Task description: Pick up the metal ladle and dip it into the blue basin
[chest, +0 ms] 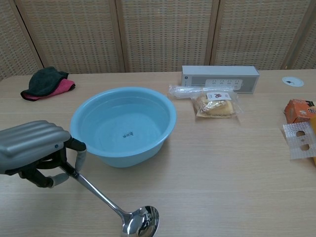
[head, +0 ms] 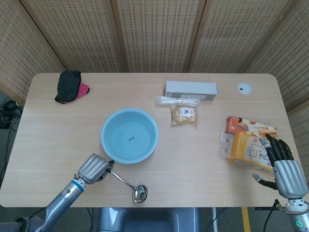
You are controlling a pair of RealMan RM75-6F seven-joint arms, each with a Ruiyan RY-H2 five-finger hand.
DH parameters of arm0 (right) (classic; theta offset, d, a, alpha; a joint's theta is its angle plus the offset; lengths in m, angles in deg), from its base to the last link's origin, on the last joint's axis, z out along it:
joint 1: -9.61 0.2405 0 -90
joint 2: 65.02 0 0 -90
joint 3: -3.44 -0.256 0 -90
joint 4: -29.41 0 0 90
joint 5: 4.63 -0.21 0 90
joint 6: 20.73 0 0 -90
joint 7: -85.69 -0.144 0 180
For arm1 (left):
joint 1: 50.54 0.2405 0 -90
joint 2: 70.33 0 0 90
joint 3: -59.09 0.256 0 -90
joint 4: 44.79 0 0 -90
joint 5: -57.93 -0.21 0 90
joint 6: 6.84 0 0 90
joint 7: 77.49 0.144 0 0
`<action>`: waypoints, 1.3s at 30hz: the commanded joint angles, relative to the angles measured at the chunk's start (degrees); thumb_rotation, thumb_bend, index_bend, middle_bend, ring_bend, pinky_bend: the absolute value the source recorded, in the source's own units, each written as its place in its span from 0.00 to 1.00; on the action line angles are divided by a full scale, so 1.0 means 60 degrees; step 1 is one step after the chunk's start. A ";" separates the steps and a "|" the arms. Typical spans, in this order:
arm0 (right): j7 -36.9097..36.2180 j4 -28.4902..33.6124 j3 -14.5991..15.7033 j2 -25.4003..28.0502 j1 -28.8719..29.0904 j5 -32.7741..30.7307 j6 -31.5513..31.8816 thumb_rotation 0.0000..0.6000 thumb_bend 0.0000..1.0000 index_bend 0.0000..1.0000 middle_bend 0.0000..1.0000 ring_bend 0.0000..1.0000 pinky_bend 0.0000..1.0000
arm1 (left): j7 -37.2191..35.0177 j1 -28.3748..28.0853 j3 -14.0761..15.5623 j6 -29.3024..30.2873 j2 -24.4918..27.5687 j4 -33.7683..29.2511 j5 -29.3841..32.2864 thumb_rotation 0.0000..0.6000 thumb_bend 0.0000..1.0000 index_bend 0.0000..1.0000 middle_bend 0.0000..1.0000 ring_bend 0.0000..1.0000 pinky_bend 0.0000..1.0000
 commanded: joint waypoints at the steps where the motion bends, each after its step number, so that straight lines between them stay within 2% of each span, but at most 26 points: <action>1: -0.0007 -0.0015 -0.0006 -0.0009 0.0003 0.0008 0.0009 1.00 0.00 0.00 0.00 0.00 0.00 | 0.0137 -0.0103 -0.0154 0.0018 0.0569 -0.0683 0.0110 1.00 0.79 0.91 0.92 0.89 0.98; 6: -0.0047 -0.0051 -0.0030 -0.0015 0.0022 -0.0034 -0.0017 1.00 0.00 0.00 0.00 0.00 0.00 | 0.0342 -0.0301 -0.0621 0.0120 0.1439 -0.1672 0.0425 1.00 0.81 0.92 0.92 0.89 0.98; 9: -0.0085 -0.0069 -0.0062 -0.0006 0.0034 -0.0089 -0.0028 1.00 0.00 0.00 0.00 0.00 0.00 | 0.0541 -0.0613 -0.1184 -0.0050 0.1993 -0.2200 0.1125 1.00 0.81 0.92 0.92 0.89 0.98; 12: -0.0077 -0.0143 -0.0129 -0.0045 0.0044 -0.0122 0.0030 1.00 0.00 0.00 0.00 0.00 0.00 | 0.1134 -0.1140 -0.1862 -0.0363 0.2472 -0.2540 0.2431 1.00 0.82 0.92 0.92 0.89 0.98; 17: -0.0040 -0.0200 -0.0183 -0.0078 0.0043 -0.0194 0.0064 1.00 0.00 0.00 0.00 0.00 0.00 | 0.2372 -0.2188 -0.2552 -0.0731 0.2723 -0.2585 0.4965 1.00 0.84 0.92 0.92 0.89 0.98; 21: -0.0050 -0.0218 -0.0230 -0.0081 0.0045 -0.0287 0.0064 1.00 0.00 0.00 0.00 0.00 0.00 | 0.3205 -0.3075 -0.2708 -0.0878 0.2588 -0.2221 0.6741 1.00 0.85 0.92 0.92 0.89 0.98; 27: -0.0019 -0.0228 -0.0257 -0.0096 0.0067 -0.0437 -0.0039 1.00 0.00 0.00 0.00 0.00 0.00 | 0.4033 -0.4291 -0.2507 -0.0912 0.1911 -0.1328 0.8840 1.00 0.86 0.92 0.92 0.89 0.98; 32: -0.0104 -0.0225 -0.0291 -0.0058 0.0077 -0.0548 -0.0096 1.00 0.00 0.00 0.00 0.00 0.00 | 0.4346 -0.4917 -0.2272 -0.0919 0.1387 -0.0613 0.9743 1.00 0.86 0.92 0.92 0.89 0.98; 39: -0.0168 -0.0283 -0.0360 -0.0052 0.0134 -0.0752 -0.0245 1.00 0.00 0.00 0.00 0.00 0.00 | 0.4298 -0.5384 -0.2041 -0.1030 0.0776 0.0227 1.0165 1.00 0.86 0.92 0.92 0.89 0.98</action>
